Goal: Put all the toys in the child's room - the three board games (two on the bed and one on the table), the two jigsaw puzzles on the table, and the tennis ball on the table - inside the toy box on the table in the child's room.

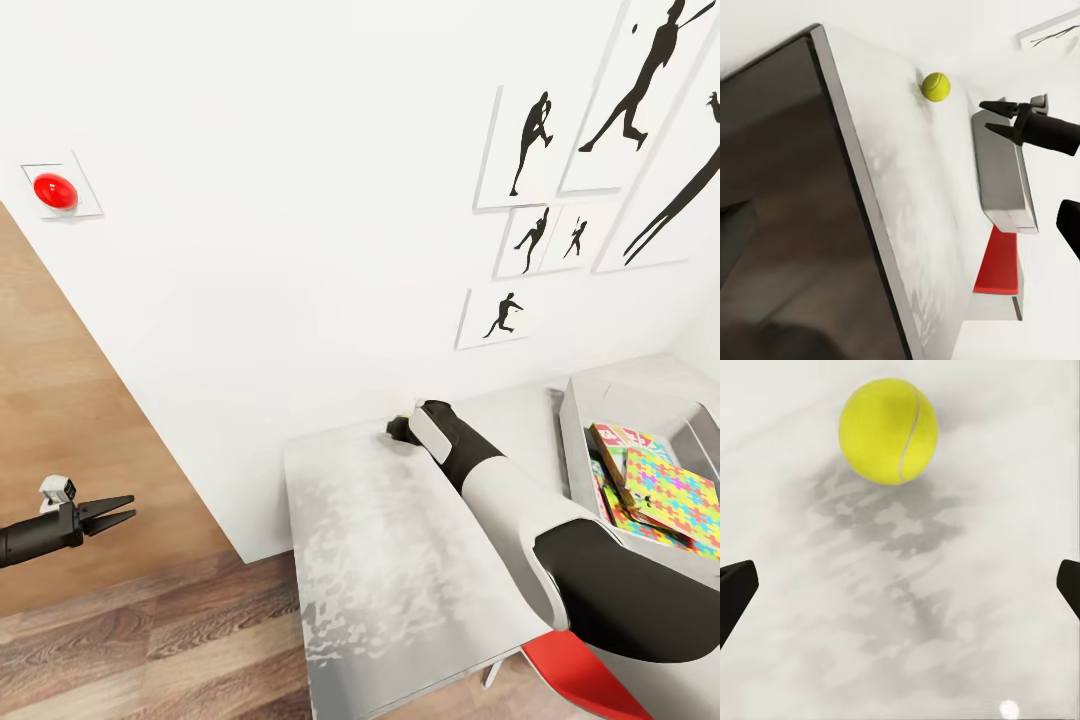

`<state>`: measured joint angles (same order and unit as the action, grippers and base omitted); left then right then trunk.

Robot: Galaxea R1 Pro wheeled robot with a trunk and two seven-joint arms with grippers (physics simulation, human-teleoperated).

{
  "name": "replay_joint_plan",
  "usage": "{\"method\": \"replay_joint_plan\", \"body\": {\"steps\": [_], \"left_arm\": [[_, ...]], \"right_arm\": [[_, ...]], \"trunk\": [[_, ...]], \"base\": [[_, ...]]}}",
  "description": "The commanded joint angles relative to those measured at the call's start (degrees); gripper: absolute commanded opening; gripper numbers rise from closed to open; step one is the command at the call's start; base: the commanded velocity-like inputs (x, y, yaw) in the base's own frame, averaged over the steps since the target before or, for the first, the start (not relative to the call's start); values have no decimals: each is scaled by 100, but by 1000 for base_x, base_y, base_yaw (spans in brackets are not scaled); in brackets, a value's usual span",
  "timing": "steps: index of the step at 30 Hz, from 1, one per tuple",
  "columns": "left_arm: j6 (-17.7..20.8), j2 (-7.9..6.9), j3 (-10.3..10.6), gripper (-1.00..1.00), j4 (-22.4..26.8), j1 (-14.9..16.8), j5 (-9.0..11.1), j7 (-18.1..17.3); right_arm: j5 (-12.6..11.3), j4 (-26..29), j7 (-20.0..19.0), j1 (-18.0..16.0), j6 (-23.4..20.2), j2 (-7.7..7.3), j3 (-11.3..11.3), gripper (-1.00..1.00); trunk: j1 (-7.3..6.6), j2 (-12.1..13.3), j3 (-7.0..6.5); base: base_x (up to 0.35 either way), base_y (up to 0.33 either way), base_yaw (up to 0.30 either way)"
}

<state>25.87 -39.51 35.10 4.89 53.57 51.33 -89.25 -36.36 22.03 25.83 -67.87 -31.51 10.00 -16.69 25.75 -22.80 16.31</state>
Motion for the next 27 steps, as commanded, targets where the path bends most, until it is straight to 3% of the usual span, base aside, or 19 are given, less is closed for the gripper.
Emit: {"method": "replay_joint_plan", "body": {"steps": [1,16,27], "left_arm": [[60,-4,47,100,4,4,35,-21],[59,45,43,100,4,5,35,-6],[64,44,43,100,4,4,35,-34]], "right_arm": [[-38,4,73,-5,-19,0,-28,100],[-45,5,116,-6,-18,0,-27,100],[-30,55,91,-7,-30,-93,-26,100]], "trunk": [[3,-11,11],[3,-11,11],[3,-11,11]], "base": [[0,0,0],[0,0,0],[0,0,0]]}}
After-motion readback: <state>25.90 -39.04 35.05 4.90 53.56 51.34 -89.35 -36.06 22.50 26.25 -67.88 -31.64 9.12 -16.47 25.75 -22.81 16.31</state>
